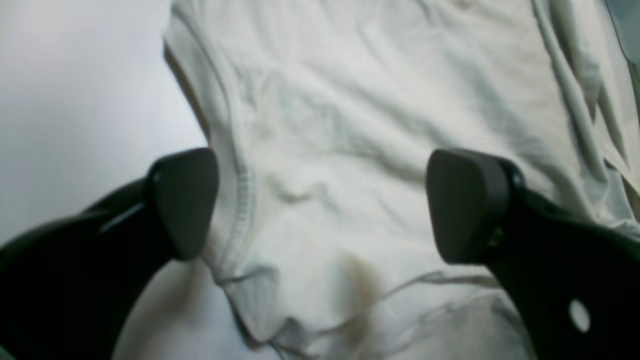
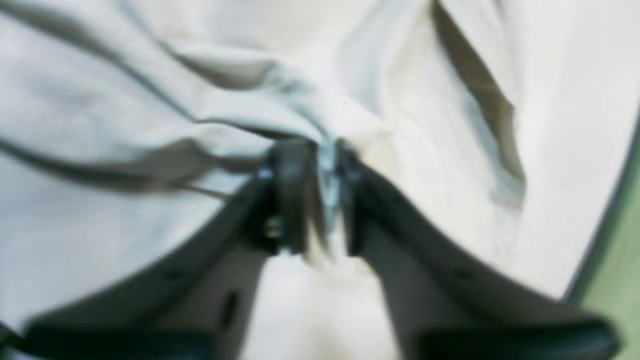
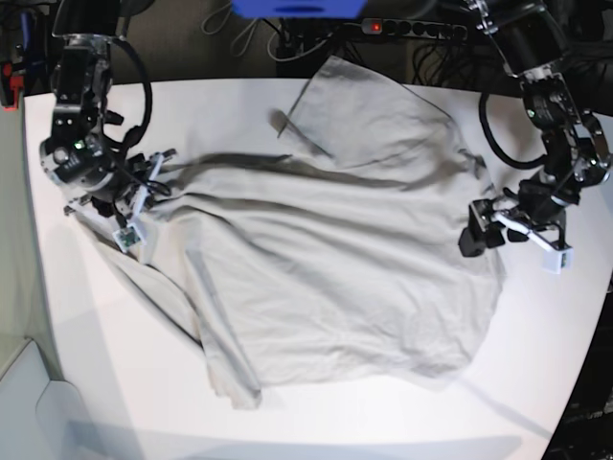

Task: Layout the t-shirt on the table in an organized manner, then fold the t-shirt properly
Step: 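Lift the t-shirt with both grippers and shift it toward the left gripper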

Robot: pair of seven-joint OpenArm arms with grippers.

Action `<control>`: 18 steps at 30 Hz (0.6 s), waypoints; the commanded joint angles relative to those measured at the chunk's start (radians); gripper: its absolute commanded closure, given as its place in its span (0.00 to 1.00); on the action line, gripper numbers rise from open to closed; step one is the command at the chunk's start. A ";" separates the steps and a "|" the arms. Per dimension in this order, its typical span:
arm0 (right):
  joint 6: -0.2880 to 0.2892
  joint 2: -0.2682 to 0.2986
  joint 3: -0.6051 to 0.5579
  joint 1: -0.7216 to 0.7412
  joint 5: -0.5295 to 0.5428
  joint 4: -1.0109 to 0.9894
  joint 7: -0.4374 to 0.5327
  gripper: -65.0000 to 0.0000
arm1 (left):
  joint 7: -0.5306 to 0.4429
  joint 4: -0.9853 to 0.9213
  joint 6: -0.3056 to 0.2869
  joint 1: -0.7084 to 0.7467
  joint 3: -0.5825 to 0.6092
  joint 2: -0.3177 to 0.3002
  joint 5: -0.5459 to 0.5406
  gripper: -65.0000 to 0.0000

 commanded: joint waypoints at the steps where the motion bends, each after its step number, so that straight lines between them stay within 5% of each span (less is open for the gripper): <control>1: 0.016 0.007 0.006 0.010 0.003 0.021 0.007 0.69 | -0.024 0.014 -0.023 -0.018 0.002 -0.005 -0.024 0.00; 6: 0.070 0.008 0.008 0.010 0.001 0.100 -0.003 0.50 | -0.015 0.008 -0.189 -0.018 0.002 0.030 -0.022 0.08; 9: 0.073 0.012 0.009 0.010 0.001 0.152 -0.004 0.48 | 0.025 0.008 -0.157 -0.021 0.000 0.076 -0.013 0.18; 15: 0.074 0.013 0.009 0.013 0.001 0.169 -0.004 0.48 | 0.040 0.014 -0.143 -0.015 0.008 0.173 -0.013 0.22; 18: 0.076 0.012 0.009 0.014 0.001 0.167 -0.004 0.48 | 0.040 0.019 -0.143 0.023 0.068 0.196 -0.022 0.44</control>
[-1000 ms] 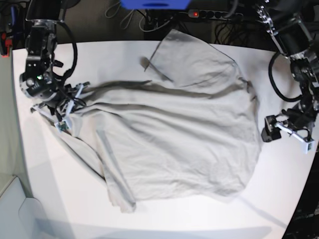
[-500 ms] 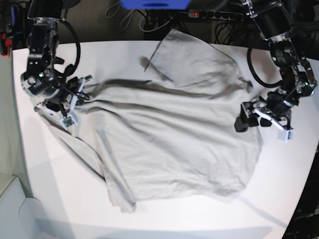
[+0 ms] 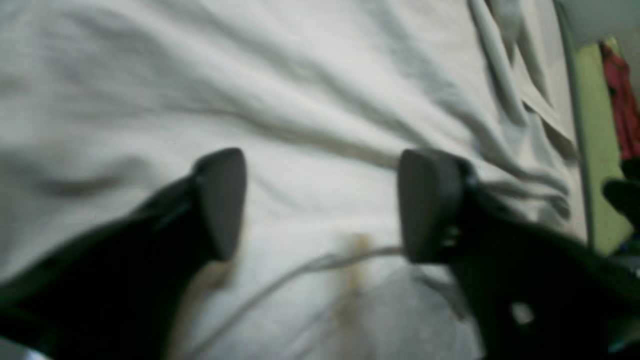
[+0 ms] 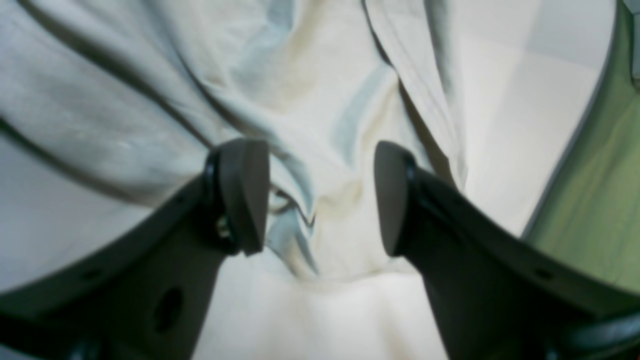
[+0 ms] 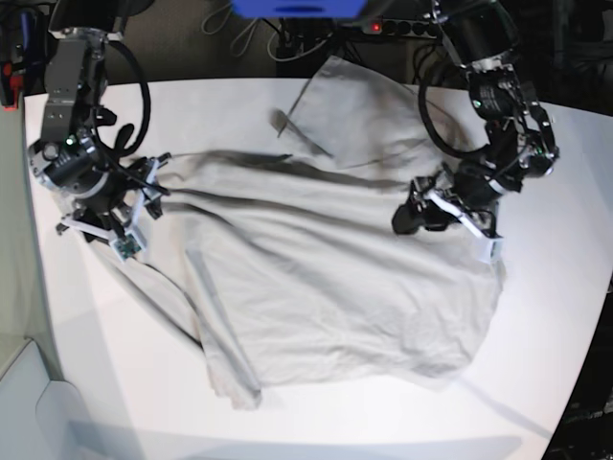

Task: Layout the t-shirt on the table in an organized manner, then fold the t-shirt properly
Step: 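Lift the t-shirt with both grippers and shift it toward the left gripper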

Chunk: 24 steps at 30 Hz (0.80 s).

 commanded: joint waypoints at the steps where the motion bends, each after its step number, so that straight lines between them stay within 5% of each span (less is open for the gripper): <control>1: 0.012 0.008 0.004 0.014 0.004 0.018 0.018 0.48 | -0.015 0.020 -0.001 0.002 0.023 -0.001 -0.021 0.54; 5: 0.012 0.010 0.004 0.019 0.004 0.017 0.019 0.48 | -0.013 0.020 -0.001 0.037 0.071 -0.001 -0.021 0.96; 6: 0.012 0.011 0.004 0.020 0.004 0.015 0.019 0.48 | -0.013 0.020 -0.001 0.043 0.072 -0.004 -0.021 1.00; 12: 0.012 0.011 0.004 0.020 0.003 0.015 0.022 0.48 | -0.013 0.005 0.002 0.045 0.074 -0.050 0.003 1.00; 24: 0.012 0.011 0.001 0.031 0.003 0.015 0.019 0.48 | -0.124 -0.202 0.001 -0.104 0.034 -0.182 0.419 1.00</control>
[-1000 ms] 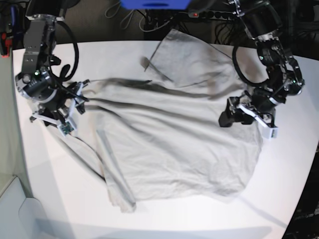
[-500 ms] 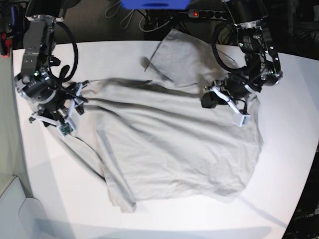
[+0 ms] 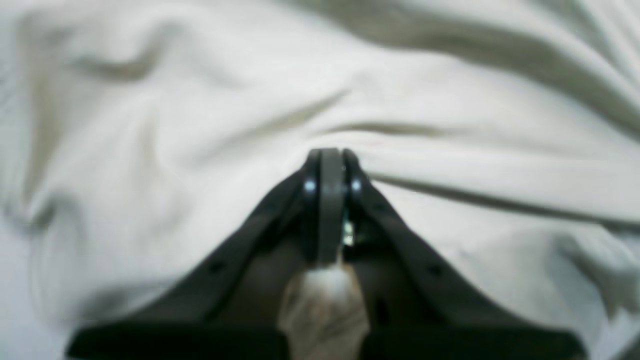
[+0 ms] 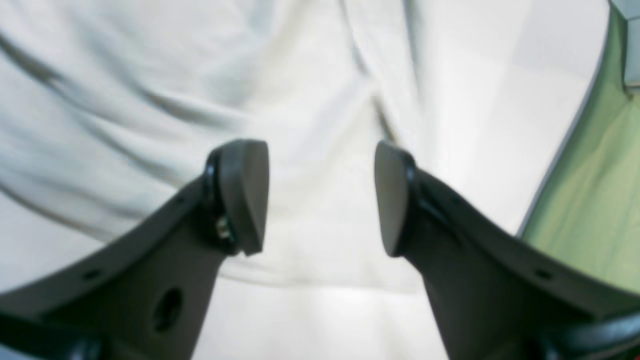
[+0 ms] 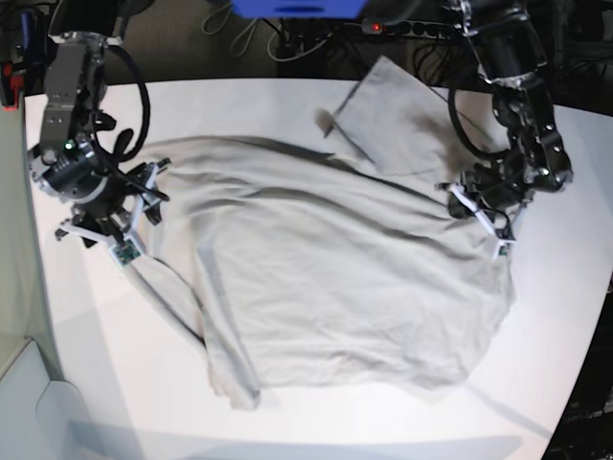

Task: Layout the t-shirt on the table in an organized manner, then fold the t-shirt properly
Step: 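Lift the t-shirt with both grippers and shift it toward the left gripper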

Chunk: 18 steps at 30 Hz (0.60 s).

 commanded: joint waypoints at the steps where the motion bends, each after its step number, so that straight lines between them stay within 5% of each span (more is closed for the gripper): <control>1: 0.012 0.010 0.002 0.012 0.003 0.017 0.019 0.48 | -0.004 -0.026 0.015 -0.049 -0.011 -0.036 0.067 1.00; 7: 0.012 0.006 -0.004 0.004 0.003 0.017 0.019 0.48 | -0.122 -0.275 0.015 -0.308 -0.077 -0.174 0.158 1.00; 11: 0.012 0.010 -0.056 0.019 0.003 0.016 0.019 0.47 | -0.004 -0.241 0.010 -0.411 -0.114 -0.204 0.080 1.00; 14: 0.012 0.010 -0.090 0.072 0.003 0.002 0.019 0.48 | 0.136 -0.094 0.013 -0.396 -0.142 -0.170 -0.017 1.00; 18: 0.012 0.026 -0.150 0.171 0.003 -0.090 0.019 0.50 | 0.282 0.165 0.015 -0.252 -0.140 0.002 -0.057 1.00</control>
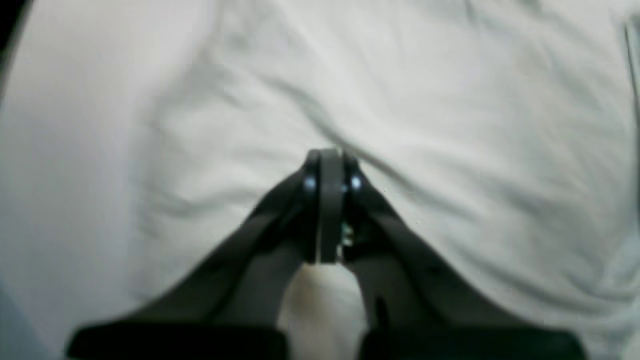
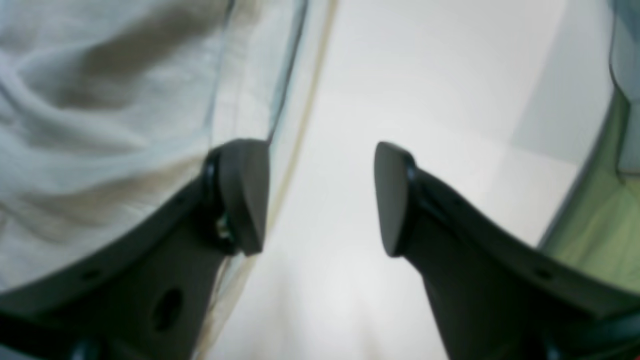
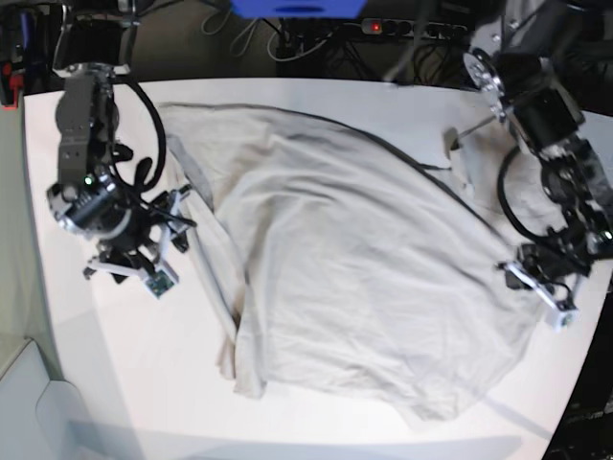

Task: Layout the t-shirt on the table in an organized manner, then fold the t-shirt properly
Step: 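Lift the t-shirt with both grippers and shift it toward the left gripper, then gather the t-shirt body with both grippers and lift it up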

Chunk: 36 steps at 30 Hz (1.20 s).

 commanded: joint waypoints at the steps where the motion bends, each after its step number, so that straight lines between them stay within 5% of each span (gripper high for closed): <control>1: 0.011 0.017 -0.013 0.043 0.007 -0.016 0.017 0.53 | -0.004 0.065 -0.006 0.018 0.006 0.044 -0.009 1.00; 5: 0.008 0.033 -0.039 0.150 0.007 -0.149 0.017 0.85 | -0.006 0.168 -0.006 0.173 0.061 0.214 0.100 1.00; 7: 0.008 0.042 -0.040 0.167 0.007 -0.187 0.015 1.00 | -0.019 0.179 -0.006 0.231 0.131 0.236 0.152 1.00; 11: 0.008 0.044 -0.040 0.128 0.007 -0.190 0.018 0.99 | -0.145 0.168 -0.006 0.300 0.173 0.230 0.218 1.00; 27: 0.006 -0.073 -0.192 -0.088 0.007 -0.184 0.020 0.99 | -0.338 -0.274 -0.006 0.077 0.061 0.006 0.251 1.00; 36: 0.006 -0.070 -0.333 -0.168 0.007 0.034 0.015 0.99 | -0.434 -0.444 -0.006 -0.119 0.057 -0.160 0.240 1.00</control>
